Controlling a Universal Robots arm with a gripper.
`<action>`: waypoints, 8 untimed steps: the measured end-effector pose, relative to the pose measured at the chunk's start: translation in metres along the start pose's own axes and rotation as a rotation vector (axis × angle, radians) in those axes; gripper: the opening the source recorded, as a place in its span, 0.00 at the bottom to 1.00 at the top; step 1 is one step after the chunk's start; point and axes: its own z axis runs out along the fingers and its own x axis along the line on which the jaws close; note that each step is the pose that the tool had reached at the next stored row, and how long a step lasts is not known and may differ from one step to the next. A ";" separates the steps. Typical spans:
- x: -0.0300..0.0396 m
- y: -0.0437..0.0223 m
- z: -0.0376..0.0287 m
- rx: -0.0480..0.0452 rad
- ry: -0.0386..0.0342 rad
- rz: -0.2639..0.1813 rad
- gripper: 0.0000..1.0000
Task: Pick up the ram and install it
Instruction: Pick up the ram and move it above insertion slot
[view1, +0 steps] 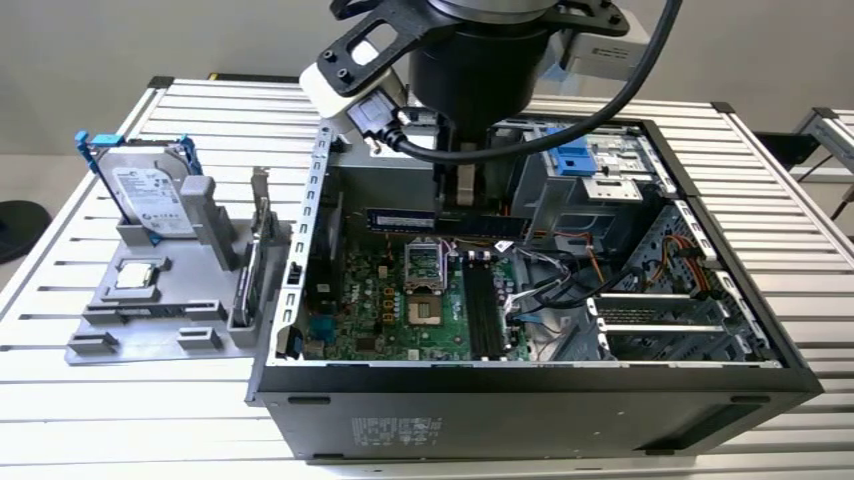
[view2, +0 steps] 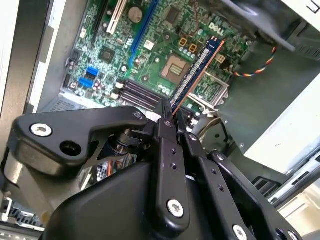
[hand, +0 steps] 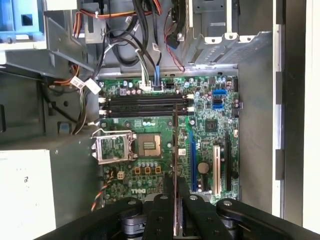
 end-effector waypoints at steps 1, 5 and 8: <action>0.0001 0.0019 0.0000 0.0000 0.0000 0.001 0.00; 0.0007 0.0094 0.0000 0.0000 0.0000 0.005 0.00; 0.0011 0.0150 0.0000 -0.0001 0.0001 0.008 0.00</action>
